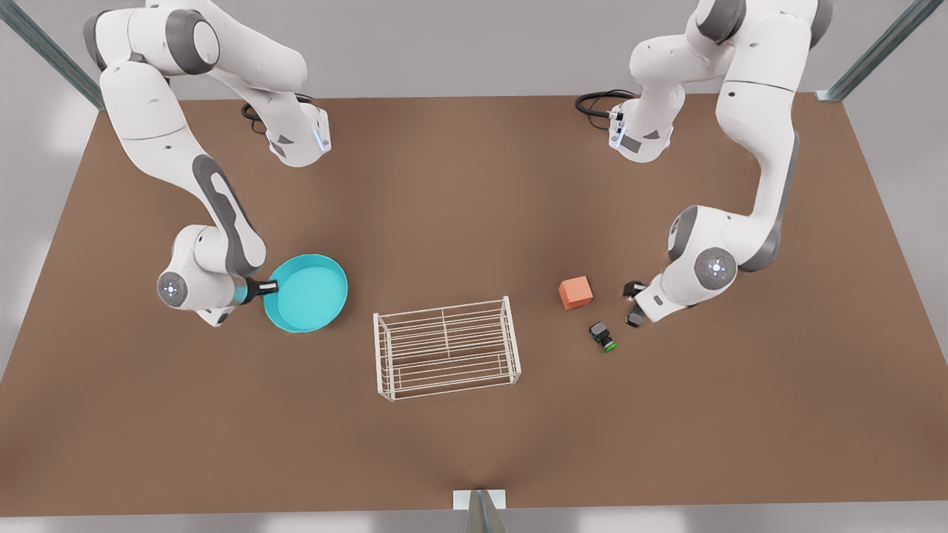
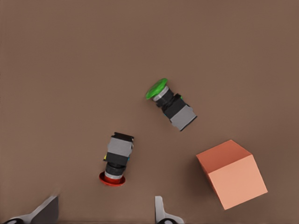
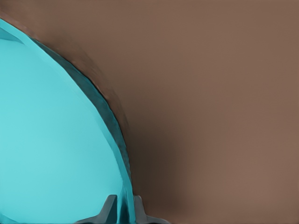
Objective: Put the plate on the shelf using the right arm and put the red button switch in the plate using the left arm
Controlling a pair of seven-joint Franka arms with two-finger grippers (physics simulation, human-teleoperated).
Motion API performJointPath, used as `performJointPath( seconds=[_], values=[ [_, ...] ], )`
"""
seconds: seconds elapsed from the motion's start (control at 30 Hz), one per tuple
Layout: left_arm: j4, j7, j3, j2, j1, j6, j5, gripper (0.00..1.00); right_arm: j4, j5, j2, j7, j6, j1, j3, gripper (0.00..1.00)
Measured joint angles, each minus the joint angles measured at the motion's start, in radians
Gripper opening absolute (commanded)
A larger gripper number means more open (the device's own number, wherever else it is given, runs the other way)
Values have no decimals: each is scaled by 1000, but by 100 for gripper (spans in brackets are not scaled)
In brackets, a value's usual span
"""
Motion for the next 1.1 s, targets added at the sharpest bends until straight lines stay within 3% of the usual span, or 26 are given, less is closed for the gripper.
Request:
performJointPath(
  seconds=[0.07, 0.2, 0.63, 0.8, 0.97, 1.1],
  values=[
    [-44, 6, 0, -9, 12, 64, 0, 100, 1, -2, 4, -5, 1, 2, 0, 22],
    [-59, 16, 0, 0, 14, 168, -2, 100, 61, -2, -10, -15, -36, 5, 0, 22],
    [-66, 38, -1, 61, 12, 306, 0, 100, 450, -12, -45, -26, -452, 7, 2, 23],
    [-79, 45, 0, 77, 19, 314, 0, 100, 559, -15, -44, 4, -568, 10, 96, 23],
    [-86, 50, 0, 97, 20, 318, 0, 100, 599, -18, -43, 117, -615, 17, 272, 23],
    [-88, 53, 1, 109, 20, 321, 0, 100, 677, -19, -12, 232, -600, 86, 302, 23]
  ],
)
